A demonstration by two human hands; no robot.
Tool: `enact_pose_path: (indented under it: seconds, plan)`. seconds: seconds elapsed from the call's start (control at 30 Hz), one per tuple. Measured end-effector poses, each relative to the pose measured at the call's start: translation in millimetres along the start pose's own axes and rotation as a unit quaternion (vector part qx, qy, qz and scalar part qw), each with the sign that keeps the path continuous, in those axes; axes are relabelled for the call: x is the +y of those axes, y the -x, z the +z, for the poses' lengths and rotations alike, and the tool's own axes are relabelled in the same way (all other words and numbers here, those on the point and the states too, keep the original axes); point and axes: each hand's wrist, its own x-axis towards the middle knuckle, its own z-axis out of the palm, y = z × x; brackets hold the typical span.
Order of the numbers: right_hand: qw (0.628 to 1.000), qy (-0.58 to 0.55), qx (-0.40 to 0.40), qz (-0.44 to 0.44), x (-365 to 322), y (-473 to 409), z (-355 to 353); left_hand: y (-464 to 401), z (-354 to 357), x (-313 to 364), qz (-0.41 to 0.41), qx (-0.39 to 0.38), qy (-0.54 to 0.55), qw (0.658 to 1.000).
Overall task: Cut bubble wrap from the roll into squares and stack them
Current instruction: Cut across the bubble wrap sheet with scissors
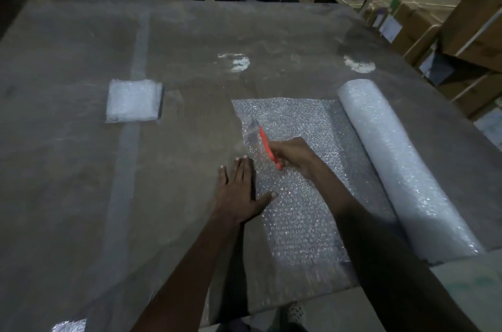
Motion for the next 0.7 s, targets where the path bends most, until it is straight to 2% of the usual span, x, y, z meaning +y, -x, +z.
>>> enact_pose_path:
  seconds: [0.1,0.17,0.33,0.57,0.7]
  plan:
    - [0.967,-0.247,-0.062,0.031,13.0,28.0,-22.4,-0.9,-0.1,1.3,-0.001,0.003,-0.011,1.0]
    - [0.942,-0.328,-0.072,0.025,29.2,46.0,-32.6,-1.8,2.5,0.6,-0.002,0.002,-0.014,1.0]
    - [0.919,-0.386,-0.069,0.042,76.6,90.5,-43.6,-0.4,4.6,1.1,0.006,-0.006,-0.031,0.999]
    - [0.935,-0.351,-0.045,0.024,129.2,167.7,-48.7,27.1,2.4,31.9,0.044,-0.02,-0.069,0.996]
    - [0.936,-0.349,0.013,0.037,162.9,204.8,-52.3,55.3,16.0,62.6,0.061,-0.04,-0.064,0.995]
